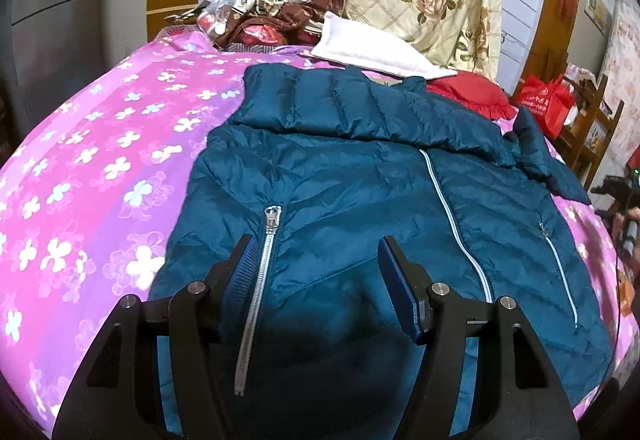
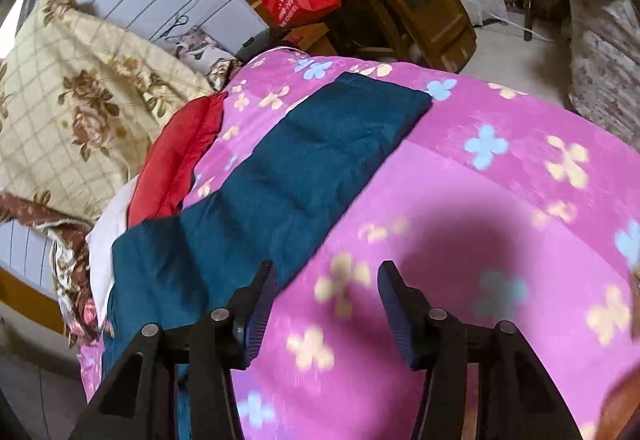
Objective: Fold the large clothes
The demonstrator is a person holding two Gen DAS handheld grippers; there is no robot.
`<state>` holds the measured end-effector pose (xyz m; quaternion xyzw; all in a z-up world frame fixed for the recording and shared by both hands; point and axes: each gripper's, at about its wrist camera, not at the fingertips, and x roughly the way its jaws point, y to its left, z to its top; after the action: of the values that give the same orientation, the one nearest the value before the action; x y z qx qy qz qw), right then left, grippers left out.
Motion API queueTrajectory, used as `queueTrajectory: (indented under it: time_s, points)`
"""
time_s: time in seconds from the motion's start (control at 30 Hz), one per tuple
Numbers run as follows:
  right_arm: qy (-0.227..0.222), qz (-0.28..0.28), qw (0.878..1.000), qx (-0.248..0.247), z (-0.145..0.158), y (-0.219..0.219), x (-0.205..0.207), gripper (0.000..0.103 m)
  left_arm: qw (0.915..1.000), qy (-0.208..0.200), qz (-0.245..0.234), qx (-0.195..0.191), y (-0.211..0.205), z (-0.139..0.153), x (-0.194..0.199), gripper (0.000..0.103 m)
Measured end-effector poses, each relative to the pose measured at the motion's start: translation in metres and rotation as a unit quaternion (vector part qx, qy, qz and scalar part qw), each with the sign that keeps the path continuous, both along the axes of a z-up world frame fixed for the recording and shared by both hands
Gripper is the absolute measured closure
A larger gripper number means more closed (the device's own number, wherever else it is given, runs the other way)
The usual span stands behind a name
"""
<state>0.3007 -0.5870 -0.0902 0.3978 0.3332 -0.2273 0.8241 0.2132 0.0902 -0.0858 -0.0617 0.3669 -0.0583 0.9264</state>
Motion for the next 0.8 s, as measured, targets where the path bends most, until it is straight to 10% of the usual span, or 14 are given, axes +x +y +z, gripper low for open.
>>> queueTrajectory:
  time_s: [0.27,0.47,0.8]
  points:
    - [0.016,-0.031,0.999,-0.014,-0.028,-0.040,0.046,0.053,0.9996,0.024,-0.012,0.013,-0.008,-0.018,0.018,0.041]
    - [0.030,-0.038,0.998,-0.033,-0.030,-0.048,0.061,0.094,0.9983,0.056,-0.010,0.014,-0.008,-0.034,0.029,0.041]
    - [0.041,0.011,0.971,-0.237,0.116,0.032,0.054,0.099,0.9989,0.043,-0.015,-0.013,-0.001,-0.018,0.017,0.041]
